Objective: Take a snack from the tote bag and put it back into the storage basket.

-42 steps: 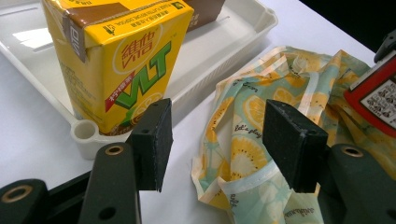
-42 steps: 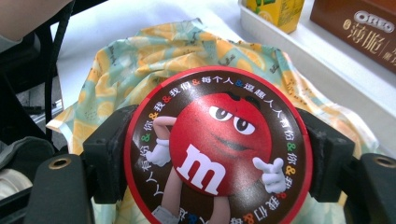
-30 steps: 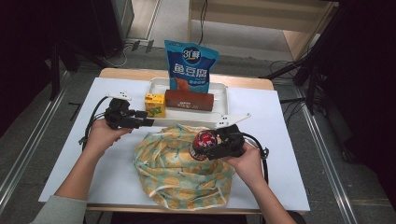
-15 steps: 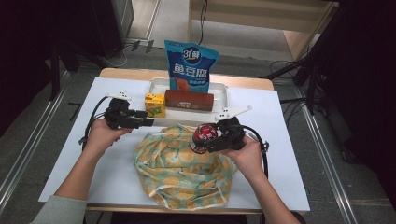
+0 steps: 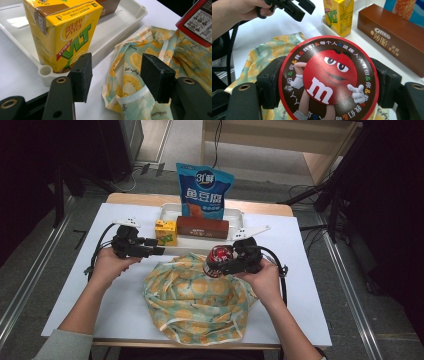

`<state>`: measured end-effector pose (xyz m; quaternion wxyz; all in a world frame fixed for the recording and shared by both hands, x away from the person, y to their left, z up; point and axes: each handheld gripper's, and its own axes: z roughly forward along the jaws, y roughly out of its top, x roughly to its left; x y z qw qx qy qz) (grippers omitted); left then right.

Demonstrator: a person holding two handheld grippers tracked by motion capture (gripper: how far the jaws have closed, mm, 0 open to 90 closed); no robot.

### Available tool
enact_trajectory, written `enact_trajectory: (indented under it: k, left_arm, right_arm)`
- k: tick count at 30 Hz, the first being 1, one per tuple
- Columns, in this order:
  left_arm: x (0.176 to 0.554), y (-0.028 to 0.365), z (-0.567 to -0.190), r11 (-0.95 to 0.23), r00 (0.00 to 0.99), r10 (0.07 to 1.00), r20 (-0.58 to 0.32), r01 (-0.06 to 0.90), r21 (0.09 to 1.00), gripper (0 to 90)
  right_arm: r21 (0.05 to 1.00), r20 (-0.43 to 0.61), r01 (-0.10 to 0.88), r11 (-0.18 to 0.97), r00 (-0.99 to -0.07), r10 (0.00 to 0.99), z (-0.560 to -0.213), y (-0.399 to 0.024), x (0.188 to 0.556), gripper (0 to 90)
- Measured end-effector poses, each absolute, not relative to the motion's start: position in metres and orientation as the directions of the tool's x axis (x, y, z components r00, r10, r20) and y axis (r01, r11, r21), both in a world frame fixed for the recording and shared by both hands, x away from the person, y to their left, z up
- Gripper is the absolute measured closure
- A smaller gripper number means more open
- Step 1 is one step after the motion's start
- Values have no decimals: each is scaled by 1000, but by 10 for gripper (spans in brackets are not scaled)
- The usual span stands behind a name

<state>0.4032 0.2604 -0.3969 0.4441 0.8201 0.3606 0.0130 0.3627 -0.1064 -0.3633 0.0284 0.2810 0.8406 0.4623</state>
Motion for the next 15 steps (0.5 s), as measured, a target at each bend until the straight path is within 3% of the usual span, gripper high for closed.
enact_trajectory:
  k: [15]
  left_arm:
    - [403,261,-396,-341,739,604,-297,577,742,432]
  right_arm:
    - [799,206,446,404,-834,512,-355,-104,374,249]
